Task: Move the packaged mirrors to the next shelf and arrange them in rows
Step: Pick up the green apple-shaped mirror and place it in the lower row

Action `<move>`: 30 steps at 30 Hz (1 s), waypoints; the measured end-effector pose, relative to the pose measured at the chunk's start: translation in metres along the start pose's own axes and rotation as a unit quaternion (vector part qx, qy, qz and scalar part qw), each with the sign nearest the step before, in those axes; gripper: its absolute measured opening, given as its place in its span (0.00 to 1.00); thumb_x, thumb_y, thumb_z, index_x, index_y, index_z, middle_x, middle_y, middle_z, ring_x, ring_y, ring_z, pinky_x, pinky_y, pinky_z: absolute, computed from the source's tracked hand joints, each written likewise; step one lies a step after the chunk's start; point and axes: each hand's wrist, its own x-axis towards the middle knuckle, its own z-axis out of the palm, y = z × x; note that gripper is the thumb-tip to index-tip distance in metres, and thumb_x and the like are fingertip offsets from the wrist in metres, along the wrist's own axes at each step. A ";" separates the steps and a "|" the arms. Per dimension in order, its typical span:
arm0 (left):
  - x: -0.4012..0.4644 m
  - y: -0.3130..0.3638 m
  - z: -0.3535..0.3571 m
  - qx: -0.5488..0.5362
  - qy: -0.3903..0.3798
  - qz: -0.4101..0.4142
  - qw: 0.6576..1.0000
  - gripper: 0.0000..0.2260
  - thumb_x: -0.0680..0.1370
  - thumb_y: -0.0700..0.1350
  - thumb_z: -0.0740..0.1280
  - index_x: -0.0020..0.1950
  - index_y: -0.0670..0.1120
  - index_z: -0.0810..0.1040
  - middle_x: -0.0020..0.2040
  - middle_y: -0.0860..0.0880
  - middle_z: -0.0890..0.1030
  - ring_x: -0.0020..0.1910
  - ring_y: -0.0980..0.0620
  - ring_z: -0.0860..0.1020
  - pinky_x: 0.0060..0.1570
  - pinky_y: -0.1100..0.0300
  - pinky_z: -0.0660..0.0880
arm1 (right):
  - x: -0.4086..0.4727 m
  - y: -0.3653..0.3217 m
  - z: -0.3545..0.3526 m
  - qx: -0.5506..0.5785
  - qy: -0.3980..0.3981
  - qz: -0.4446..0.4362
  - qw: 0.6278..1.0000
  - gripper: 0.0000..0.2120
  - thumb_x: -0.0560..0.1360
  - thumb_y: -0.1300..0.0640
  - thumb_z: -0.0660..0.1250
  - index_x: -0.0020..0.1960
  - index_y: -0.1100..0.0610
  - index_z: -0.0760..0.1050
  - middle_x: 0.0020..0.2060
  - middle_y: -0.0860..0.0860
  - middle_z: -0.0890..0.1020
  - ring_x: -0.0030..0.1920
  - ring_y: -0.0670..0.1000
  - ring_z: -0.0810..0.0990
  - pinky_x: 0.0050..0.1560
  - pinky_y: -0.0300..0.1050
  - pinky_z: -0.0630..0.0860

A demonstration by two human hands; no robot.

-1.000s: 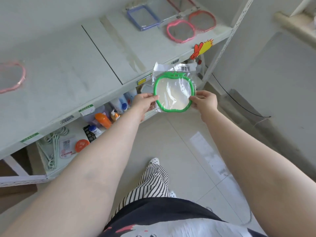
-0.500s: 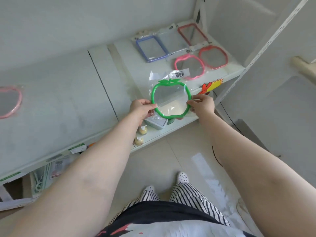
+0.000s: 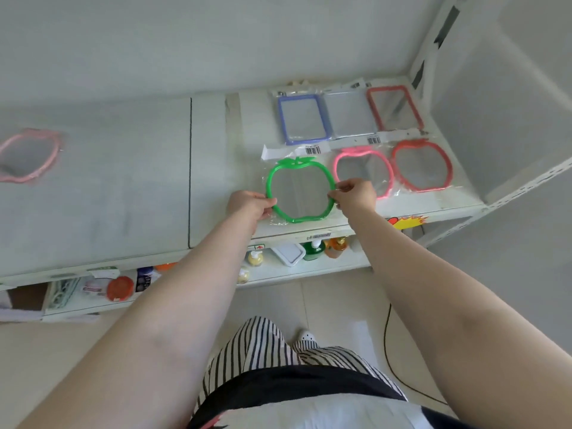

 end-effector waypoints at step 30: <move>0.049 -0.003 0.027 0.182 0.086 0.048 0.978 0.08 0.69 0.45 0.75 0.44 0.46 0.79 0.44 0.46 0.83 0.41 0.46 0.81 0.45 0.59 0.76 | 0.055 0.002 0.018 -0.087 0.018 -0.031 0.996 0.09 0.71 0.60 0.73 0.50 0.56 0.79 0.45 0.52 0.83 0.43 0.52 0.78 0.44 0.42 0.74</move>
